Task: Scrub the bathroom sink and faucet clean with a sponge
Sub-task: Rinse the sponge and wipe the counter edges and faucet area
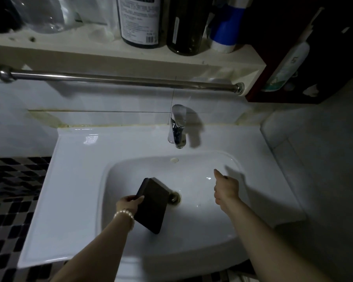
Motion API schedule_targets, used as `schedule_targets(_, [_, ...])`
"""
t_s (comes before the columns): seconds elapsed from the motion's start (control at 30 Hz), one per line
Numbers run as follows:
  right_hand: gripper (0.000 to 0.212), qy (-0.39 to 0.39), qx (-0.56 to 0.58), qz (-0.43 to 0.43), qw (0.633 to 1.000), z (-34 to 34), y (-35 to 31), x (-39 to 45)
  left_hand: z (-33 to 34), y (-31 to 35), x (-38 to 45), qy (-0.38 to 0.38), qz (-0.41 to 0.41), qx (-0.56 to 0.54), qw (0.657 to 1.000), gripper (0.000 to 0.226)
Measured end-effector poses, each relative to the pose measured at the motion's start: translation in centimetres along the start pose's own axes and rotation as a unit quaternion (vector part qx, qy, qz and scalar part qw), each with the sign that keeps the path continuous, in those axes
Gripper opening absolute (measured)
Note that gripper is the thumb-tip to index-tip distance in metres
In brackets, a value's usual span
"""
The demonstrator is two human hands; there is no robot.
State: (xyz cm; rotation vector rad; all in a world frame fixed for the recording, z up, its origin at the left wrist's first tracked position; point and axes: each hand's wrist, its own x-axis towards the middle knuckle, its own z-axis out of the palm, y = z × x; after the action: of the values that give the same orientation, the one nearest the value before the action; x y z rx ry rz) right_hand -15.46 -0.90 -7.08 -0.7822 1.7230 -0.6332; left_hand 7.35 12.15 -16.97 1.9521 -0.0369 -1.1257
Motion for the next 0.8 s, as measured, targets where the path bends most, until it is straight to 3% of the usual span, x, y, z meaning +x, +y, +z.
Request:
schedule_targets(0.37, [0.053, -0.027, -0.019, 0.017, 0.999, 0.5, 0.5, 0.1, 0.6, 0.0, 0.8, 0.018, 0.068, 0.232, 0.970, 0.034])
schedule_targets(0.53, [0.056, -0.040, -0.042, 0.015, 0.998, 2.0, 0.5, -0.3, 0.1, 0.6, 0.4, 0.074, 0.092, 0.367, 0.923, 0.053])
schedule_targets(0.67, [0.056, -0.050, -0.037, 0.008, 0.998, 3.5, -0.3, -1.4, 0.6, 1.9, -1.3, 0.128, 0.171, 0.354, 0.911, 0.045])
schedule_targets(0.8, [0.055, -0.036, -0.016, 0.002, 0.999, 4.0, -1.1, -2.2, 2.8, 4.4, -3.7, 0.069, 0.243, 0.250, 0.935, 0.033])
